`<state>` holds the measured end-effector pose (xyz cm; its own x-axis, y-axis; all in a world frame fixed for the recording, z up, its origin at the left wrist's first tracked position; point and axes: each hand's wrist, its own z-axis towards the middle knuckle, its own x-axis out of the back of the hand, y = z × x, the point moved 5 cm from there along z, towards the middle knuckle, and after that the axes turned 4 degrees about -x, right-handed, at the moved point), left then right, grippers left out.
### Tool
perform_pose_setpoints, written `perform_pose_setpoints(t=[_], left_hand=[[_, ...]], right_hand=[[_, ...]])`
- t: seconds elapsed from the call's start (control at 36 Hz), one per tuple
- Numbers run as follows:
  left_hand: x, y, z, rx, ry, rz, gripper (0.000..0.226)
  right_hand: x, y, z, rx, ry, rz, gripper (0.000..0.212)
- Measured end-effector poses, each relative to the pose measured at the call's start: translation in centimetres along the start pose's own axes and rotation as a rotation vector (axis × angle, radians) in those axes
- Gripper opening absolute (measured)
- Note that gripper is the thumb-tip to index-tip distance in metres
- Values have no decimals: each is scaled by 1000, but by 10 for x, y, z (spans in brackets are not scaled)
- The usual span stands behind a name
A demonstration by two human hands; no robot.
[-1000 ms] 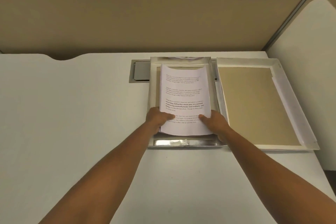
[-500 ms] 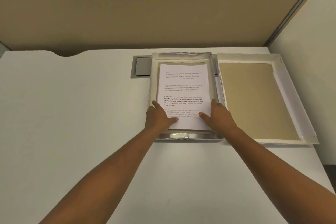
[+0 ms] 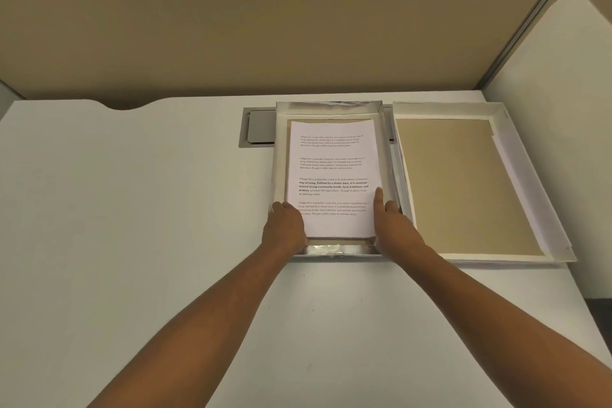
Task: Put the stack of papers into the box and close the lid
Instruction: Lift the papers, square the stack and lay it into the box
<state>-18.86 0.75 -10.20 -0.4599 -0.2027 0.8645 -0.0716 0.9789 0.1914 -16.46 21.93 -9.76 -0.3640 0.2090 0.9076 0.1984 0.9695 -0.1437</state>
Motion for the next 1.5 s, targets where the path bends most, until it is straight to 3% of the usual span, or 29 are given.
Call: perform_pose_setpoints(t=[0.42, 0.5, 0.61, 0.67, 0.81, 1.11, 1.31, 1.5], left_hand=[[-4, -1, 5, -34, 12, 33, 69], [-3, 1, 11, -37, -72, 11, 90], [9, -2, 24, 34, -110, -146, 137], [17, -2, 33, 42, -82, -218, 141], [34, 4, 61, 33, -29, -309, 124], [83, 21, 151, 1, -2, -238, 96], [101, 20, 198, 12, 6, -137, 77], [97, 20, 217, -55, -37, -20, 64]], right_hand=[[-2, 12, 0, 100, 19, 46, 111], [0, 12, 5, 96, -40, 65, 119], [13, 9, 17, 49, -99, 181, 123], [23, 7, 28, 32, -67, 230, 116], [47, 5, 67, -3, -3, 256, 97], [93, 1, 173, -22, 14, 200, 62], [106, -11, 218, -17, -22, 130, 62], [100, -17, 239, -2, -64, 18, 45]])
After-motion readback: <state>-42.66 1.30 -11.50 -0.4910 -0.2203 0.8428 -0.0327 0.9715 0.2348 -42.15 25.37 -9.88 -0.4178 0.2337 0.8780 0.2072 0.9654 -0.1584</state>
